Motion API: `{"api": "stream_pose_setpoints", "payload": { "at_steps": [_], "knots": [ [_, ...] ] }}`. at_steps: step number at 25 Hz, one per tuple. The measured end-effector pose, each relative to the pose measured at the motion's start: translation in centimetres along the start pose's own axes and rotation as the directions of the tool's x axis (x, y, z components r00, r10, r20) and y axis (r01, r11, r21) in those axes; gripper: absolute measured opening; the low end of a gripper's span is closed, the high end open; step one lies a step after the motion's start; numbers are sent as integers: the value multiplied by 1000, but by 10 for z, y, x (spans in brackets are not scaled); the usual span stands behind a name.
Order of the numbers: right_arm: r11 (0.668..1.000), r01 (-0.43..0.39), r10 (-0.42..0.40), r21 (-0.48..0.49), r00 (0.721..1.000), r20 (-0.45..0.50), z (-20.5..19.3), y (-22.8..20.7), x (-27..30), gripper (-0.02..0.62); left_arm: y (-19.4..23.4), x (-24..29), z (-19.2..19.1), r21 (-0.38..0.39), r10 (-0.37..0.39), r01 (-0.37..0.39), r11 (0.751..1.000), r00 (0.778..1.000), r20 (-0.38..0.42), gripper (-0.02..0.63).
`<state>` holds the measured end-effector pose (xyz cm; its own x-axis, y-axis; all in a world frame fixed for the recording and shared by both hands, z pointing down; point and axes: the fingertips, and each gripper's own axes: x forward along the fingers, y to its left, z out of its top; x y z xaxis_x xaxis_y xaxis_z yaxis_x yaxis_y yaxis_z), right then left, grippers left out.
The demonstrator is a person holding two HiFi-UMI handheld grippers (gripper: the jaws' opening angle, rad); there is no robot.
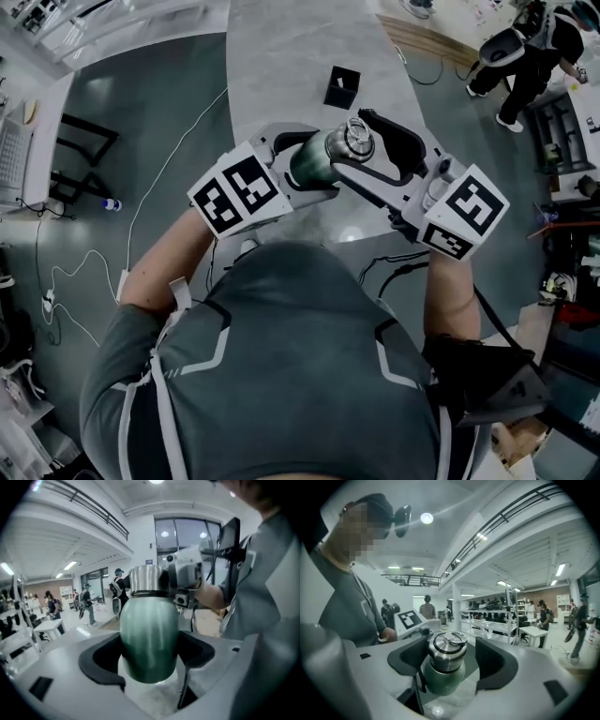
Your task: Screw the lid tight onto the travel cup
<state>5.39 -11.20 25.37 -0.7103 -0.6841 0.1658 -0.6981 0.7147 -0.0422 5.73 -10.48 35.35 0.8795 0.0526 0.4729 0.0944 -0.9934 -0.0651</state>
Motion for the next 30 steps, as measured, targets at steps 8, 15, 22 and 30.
{"api": "stream_pose_setpoints", "payload": {
  "at_steps": [8,15,22,30],
  "knots": [
    [909,-394,411,-134,898,153,32,48,-26,314,-44,-22,28,13,-276,276,961,954,116,373],
    [866,-480,497,-139,857,140,22,56,-34,299,-61,-21,30,34,-344,343,939,933,108,373],
    [951,-304,307,-51,916,259,25,37,-26,295,-46,-13,24,-12,-234,236,972,969,77,373],
    [996,-23,6,81,978,209,13,14,-15,296,-29,-6,11,-57,-150,152,987,988,39,373]
  ]
}}
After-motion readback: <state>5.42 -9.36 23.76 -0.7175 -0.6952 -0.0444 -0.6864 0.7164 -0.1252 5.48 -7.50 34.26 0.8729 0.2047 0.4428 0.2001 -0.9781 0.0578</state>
